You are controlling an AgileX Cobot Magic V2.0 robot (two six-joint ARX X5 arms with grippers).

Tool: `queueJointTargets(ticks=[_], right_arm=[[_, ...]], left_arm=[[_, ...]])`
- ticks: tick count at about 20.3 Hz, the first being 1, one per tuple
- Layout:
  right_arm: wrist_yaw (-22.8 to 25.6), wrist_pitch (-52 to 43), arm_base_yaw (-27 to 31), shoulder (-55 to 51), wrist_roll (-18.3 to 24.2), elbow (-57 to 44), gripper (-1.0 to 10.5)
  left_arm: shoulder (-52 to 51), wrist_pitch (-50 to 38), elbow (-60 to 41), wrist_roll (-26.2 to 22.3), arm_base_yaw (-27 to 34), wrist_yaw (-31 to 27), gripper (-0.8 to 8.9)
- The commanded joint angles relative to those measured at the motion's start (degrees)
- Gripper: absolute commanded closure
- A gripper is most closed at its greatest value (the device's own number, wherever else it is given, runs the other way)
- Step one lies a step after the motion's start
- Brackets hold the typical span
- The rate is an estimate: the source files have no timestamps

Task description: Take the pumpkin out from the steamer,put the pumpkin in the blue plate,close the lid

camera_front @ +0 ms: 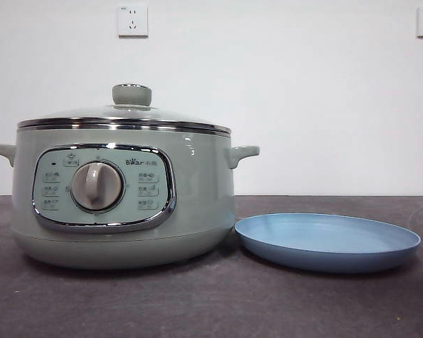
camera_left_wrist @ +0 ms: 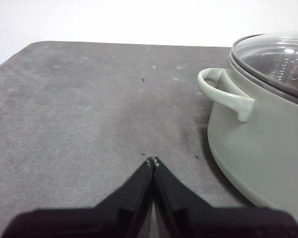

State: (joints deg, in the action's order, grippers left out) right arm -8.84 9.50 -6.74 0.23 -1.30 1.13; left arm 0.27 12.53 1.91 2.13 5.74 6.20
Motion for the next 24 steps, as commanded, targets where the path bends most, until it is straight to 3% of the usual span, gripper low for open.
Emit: queueJointTargets(ticks=[1,5,7,11,13,15,24], right_arm=[[0.20,0.17,0.02,-0.13,-0.55,-0.68,9.5],[0.15,-0.07,-0.02,-0.13,-0.77,-0.68,9.5],[-0.26,-0.02,-0.09,-0.13,-3.78,-0.66,9.5],[-0.22,-0.09,-0.09,-0.13,-17.03,-0.63,9.5],[-0.22,-0.07,-0.09,-0.13,-23.28,-0.63,9.5],[-0.20,-0.07,-0.09,-0.13,-26.93,-0.63,9.5],[-0.28,0.13,-0.09,-0.09,-27.34,0.09,9.6]], left_arm=[[-0.20,-0.15,-0.92,-0.24,0.24,-0.04,8.17],[-0.20,-0.17,-0.92,0.26,0.22,0.44,8.17],[-0.20,-0.24,-0.92,4.11,0.22,2.03,8.17],[-0.20,-0.50,-0.92,14.80,0.22,9.44,8.17],[-0.20,-0.57,-0.92,17.70,0.22,13.18,8.17],[-0.20,-0.63,-0.92,19.15,0.22,16.37,8.17],[-0.20,-1.29,-0.35,20.65,0.22,19.21,8.22]])
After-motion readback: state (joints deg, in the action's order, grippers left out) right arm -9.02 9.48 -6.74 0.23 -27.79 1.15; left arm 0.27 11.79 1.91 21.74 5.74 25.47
